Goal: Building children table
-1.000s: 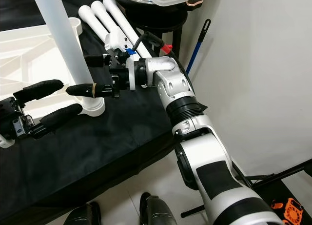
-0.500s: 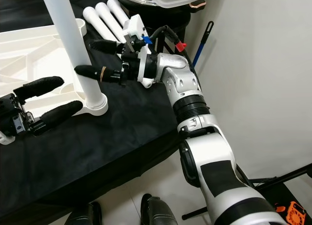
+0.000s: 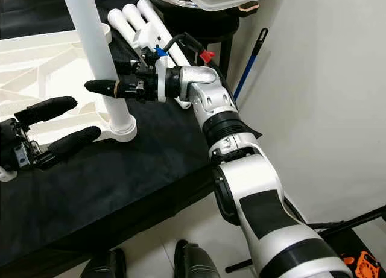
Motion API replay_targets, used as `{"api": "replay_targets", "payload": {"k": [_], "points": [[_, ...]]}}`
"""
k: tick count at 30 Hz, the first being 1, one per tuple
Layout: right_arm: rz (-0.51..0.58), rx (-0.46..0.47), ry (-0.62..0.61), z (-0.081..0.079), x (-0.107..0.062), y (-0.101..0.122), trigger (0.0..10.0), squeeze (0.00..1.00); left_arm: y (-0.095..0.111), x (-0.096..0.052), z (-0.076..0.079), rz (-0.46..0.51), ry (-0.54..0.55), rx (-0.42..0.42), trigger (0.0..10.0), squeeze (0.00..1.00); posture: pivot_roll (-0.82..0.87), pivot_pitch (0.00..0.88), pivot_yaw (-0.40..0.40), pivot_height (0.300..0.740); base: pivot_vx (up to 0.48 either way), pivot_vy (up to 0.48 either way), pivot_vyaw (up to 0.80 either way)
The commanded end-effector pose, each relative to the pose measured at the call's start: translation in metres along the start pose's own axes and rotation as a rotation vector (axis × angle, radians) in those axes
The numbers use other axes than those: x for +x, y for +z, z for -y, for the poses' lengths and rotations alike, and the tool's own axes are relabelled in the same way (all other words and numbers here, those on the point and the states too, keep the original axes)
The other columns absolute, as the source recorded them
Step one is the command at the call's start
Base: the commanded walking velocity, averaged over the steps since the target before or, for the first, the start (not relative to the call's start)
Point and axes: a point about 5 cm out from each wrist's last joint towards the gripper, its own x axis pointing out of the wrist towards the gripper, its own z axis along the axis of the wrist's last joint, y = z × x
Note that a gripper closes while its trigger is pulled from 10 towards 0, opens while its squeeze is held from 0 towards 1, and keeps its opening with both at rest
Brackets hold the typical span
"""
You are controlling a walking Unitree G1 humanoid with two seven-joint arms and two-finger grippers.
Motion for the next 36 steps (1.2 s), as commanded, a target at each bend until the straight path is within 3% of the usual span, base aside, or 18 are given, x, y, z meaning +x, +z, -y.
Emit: {"api": "replay_targets", "payload": {"k": [1, 7, 10, 11, 12, 13, 15, 16, 18, 20, 27, 28, 29, 30, 34, 35, 36], "points": [[-0.018, -0.014, -0.003, 0.0, 0.002, 0.0, 0.0, 0.0, 0.002, -0.002, 0.003, -0.02, -0.01, 0.016, 10.0, 0.0, 0.12, 0.222, -0.09, 0.74, 0.0, 0.0, 0.0], [-0.094, -0.068, -0.117, 0.007, -0.003, -0.001, 0.0, 0.0, 0.002, -0.002, 0.002, -0.02, -0.009, 0.014, 10.0, 0.0, 0.11, 0.223, -0.093, 0.74, 0.0, 0.0, 0.0], [-0.125, -0.137, -0.385, 0.004, 0.014, -0.006, 0.0, 0.0, 0.0, -0.001, 0.003, -0.018, -0.011, 0.009, 10.0, 0.0, 0.09, 0.219, -0.093, 0.74, 0.0, 0.0, 0.0], [-0.125, -0.137, -0.385, 0.004, 0.014, -0.006, 0.0, 0.0, 0.0, -0.001, 0.003, -0.018, -0.011, 0.009, 10.0, 0.0, 0.09, 0.219, -0.093, 0.74, 0.0, 0.0, 0.0], [-0.127, -0.134, -0.55, -0.005, 0.024, -0.015, 0.0, 0.0, -0.001, 0.0, 0.003, -0.014, -0.012, 0.007, 10.0, 0.0, 0.08, 0.218, -0.095, 0.74, 0.0, 0.0, 0.0], [-0.127, -0.134, -0.55, -0.005, 0.024, -0.015, 0.0, 0.0, -0.001, 0.0, 0.003, -0.014, -0.012, 0.007, 10.0, 0.0, 0.08, 0.218, -0.095, 0.74, 0.0, 0.0, 0.0], [-0.086, -0.073, -0.752, -0.028, 0.041, -0.03, 0.0, 0.0, -0.002, 0.001, 0.002, -0.01, -0.013, 0.004, 10.0, 0.0, 0.09, 0.217, -0.09, 0.74, 0.0, 0.0, 0.0], [-0.086, -0.073, -0.752, -0.028, 0.041, -0.03, 0.0, 0.0, -0.002, 0.001, 0.002, -0.01, -0.013, 0.004, 10.0, 0.0, 0.09, 0.217, -0.09, 0.74, 0.0, 0.0, 0.0], [-0.07, -0.075, -0.786, -0.048, 0.057, -0.04, 0.0, 0.0, -0.003, 0.003, 0.003, -0.006, -0.02, -0.002, 10.0, 0.0, 0.08, 0.21, -0.083, 0.74, 0.0, 0.0, 0.0], [-0.066, -0.076, -0.795, -0.054, 0.064, -0.044, 0.0, 0.0, -0.004, 0.004, 0.003, -0.005, -0.025, -0.004, 10.0, 0.0, 0.08, 0.208, -0.083, 0.74, 0.0, 0.0, 0.0], [-0.073, -0.111, -0.777, -0.064, 0.072, -0.049, 0.0, 0.0, -0.004, 0.002, 0.001, 0.001, -0.023, 0.002, 10.0, 0.0, 0.07, 0.192, -0.093, 0.74, 0.0, 0.0, 0.0], [-0.078, -0.121, -0.786, -0.066, 0.071, -0.045, 4.3, 0.0, -0.004, 0.002, 0.001, 0.002, -0.022, 0.002, 10.0, 0.0, 0.07, 0.19, -0.093, 0.74, 0.0, 0.0, 0.0], [-0.082, -0.127, -0.794, -0.068, 0.07, -0.043, 4.3, 0.0, -0.005, 0.002, 0.001, 0.002, -0.022, 0.002, 10.0, 0.0, 0.07, 0.19, -0.093, 0.74, 0.0, 0.0, 0.0], [-0.077, -0.114, -0.792, -0.068, 0.067, -0.04, 10.0, 0.0, -0.005, 0.003, 0.001, 0.002, -0.022, 0.002, 10.0, 0.0, 0.07, 0.19, -0.092, 0.74, 0.0, 0.0, 0.0], [-0.061, -0.09, -0.782, -0.063, 0.057, -0.033, 10.0, 0.0, -0.005, 0.003, 0.0, 0.004, -0.024, 0.004, 10.0, 0.0, 0.07, 0.189, -0.093, 0.74, 0.0, 0.0, 0.0], [-0.055, -0.092, -0.774, -0.059, 0.053, -0.03, 10.0, 1.0, -0.004, 0.003, 0.0, 0.005, -0.024, 0.005, 10.0, 0.0, 0.07, 0.188, -0.092, 0.74, 0.0, 0.0, 0.0], [-0.055, -0.092, -0.774, -0.059, 0.053, -0.03, 10.0, 1.0, -0.004, 0.003, 0.0, 0.005, -0.024, 0.005, 10.0, 0.0, 0.07, 0.188, -0.092, 0.74, 0.0, 0.0, 0.0]]}}
